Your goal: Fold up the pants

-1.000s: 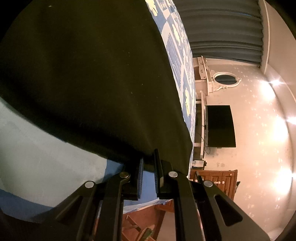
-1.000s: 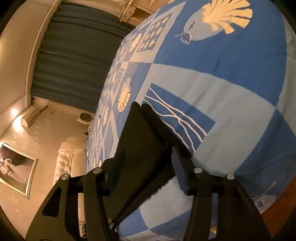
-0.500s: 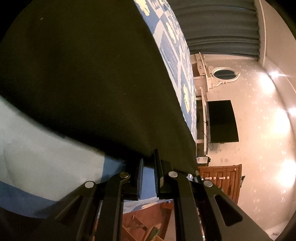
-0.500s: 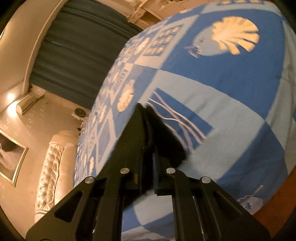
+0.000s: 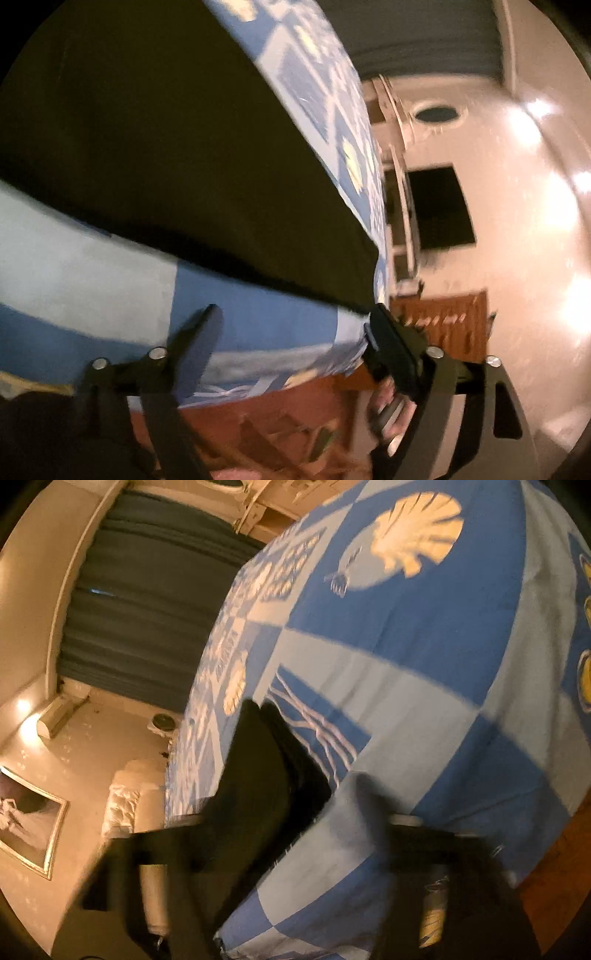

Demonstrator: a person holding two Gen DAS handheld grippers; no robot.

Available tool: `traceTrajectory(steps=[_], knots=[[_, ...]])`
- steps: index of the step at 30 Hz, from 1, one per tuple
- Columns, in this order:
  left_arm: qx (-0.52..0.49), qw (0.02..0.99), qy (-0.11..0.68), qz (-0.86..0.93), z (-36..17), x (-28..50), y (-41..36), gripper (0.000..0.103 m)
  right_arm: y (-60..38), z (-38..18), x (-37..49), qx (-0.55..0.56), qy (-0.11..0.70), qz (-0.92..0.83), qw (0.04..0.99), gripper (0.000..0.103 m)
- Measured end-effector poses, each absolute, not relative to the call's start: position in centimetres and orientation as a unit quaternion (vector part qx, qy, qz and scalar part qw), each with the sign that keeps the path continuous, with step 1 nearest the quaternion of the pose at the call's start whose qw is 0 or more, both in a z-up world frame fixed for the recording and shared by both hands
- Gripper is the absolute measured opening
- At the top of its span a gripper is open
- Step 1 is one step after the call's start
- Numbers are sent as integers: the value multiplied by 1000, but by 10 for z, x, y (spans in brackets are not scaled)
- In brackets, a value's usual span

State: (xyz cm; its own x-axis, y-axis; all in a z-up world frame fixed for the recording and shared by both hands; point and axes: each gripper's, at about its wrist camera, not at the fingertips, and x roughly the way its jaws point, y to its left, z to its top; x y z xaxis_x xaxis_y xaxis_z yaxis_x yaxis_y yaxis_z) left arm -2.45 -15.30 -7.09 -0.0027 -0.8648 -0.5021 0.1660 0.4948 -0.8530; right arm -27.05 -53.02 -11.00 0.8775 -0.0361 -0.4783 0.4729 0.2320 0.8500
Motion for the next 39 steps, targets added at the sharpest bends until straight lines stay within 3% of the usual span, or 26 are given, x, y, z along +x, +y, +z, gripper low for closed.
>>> traceTrajectory(steps=[10,19,20,22,23,24,33,39], knots=[[-212,757,505,-355,-16,34,-49,85,-523,-120,-245,614,200,-102,756,77],[-199,801,514,-233,-40,118,79,85,-523,-118,-219,597,209,-110,767,75],[-203,799,516,-233,-42,123,88,85,-521,-115,-216,583,222,-118,772,68],[-218,792,517,-240,-46,129,97,85,-519,-116,-212,580,234,-113,772,41],[-219,793,515,-242,-47,131,98,85,-518,-119,-208,583,241,-108,768,23],[-217,793,515,-244,-47,135,97,85,-516,-121,-205,582,250,-111,766,19],[-218,776,515,-290,-54,138,109,85,-506,-105,-210,561,248,-136,778,17],[-148,835,468,-248,-30,133,112,88,-502,-94,-211,556,237,-138,784,14]])
